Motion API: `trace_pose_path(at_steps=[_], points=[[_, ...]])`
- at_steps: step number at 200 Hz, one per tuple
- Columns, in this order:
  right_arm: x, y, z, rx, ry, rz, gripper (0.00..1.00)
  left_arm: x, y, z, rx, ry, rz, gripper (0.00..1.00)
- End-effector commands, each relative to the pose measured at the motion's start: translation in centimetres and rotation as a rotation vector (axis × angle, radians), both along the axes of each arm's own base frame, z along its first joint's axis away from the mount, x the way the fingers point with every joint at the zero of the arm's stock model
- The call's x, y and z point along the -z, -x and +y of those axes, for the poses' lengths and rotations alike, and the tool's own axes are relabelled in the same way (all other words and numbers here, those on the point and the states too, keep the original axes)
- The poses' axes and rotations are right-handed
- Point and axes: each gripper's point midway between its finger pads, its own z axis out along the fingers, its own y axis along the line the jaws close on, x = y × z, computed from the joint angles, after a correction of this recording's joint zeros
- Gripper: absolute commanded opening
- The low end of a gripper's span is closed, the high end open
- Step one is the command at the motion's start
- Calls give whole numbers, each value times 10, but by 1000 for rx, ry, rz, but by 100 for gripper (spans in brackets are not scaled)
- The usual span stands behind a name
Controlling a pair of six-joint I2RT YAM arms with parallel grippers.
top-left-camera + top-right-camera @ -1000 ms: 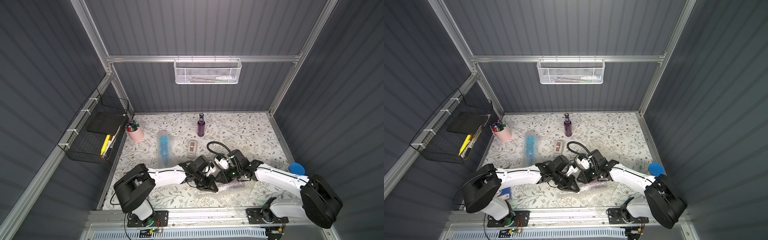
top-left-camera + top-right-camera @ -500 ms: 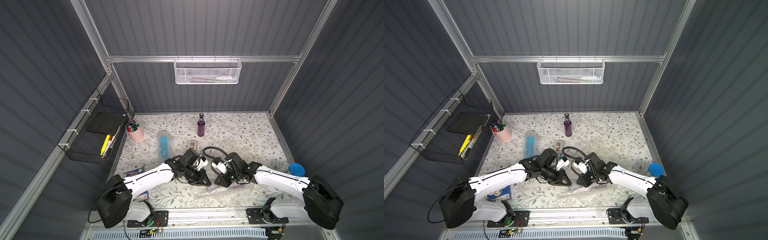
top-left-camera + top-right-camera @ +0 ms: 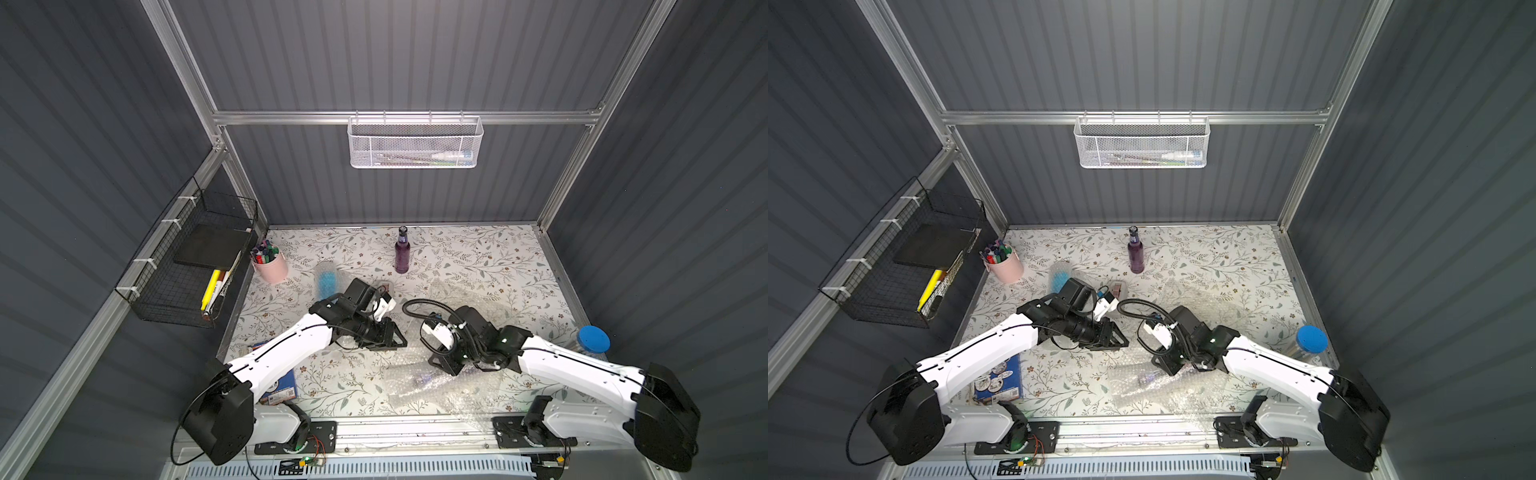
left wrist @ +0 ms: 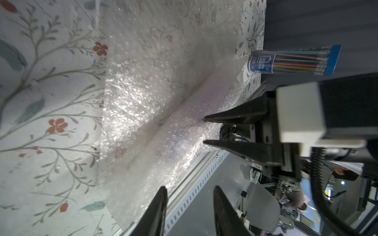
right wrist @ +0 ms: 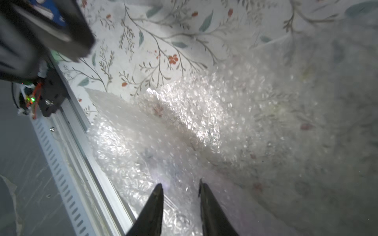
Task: Wrap wine bottles in bubble wrap
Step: Stick the tape on the bubble wrap, then pick up the bubble wrap from the bubble wrap.
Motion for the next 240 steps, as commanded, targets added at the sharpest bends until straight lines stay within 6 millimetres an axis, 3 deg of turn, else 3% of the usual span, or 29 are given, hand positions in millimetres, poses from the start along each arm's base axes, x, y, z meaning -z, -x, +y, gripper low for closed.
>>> trace_pose_path(at_steps=[1,15,36,56,73,128,163,194,240], points=[[-32,-1,4,-180,-7,-130,50,-8,-15,14,5,-61,-82,48],[-29,15,-6,-381,66,-183,64,-13,-25,25,-11,-106,-139,59],[-22,25,-24,-585,156,-308,77,-17,-32,37,-26,-150,-194,75],[-20,19,-28,-646,170,-473,83,-18,-43,52,-43,-226,-247,87],[-12,24,-29,-697,166,-494,84,-23,-50,59,-68,-240,-294,99],[26,41,-38,-928,287,-390,86,-15,-55,66,-77,-227,-287,99],[49,31,-30,-986,364,-450,89,-9,-53,66,-75,-217,-271,99],[73,24,-39,-1037,519,-475,88,-5,-52,67,-66,-217,-256,99],[81,17,-44,-1025,599,-472,77,0,-52,66,-62,-212,-236,99]])
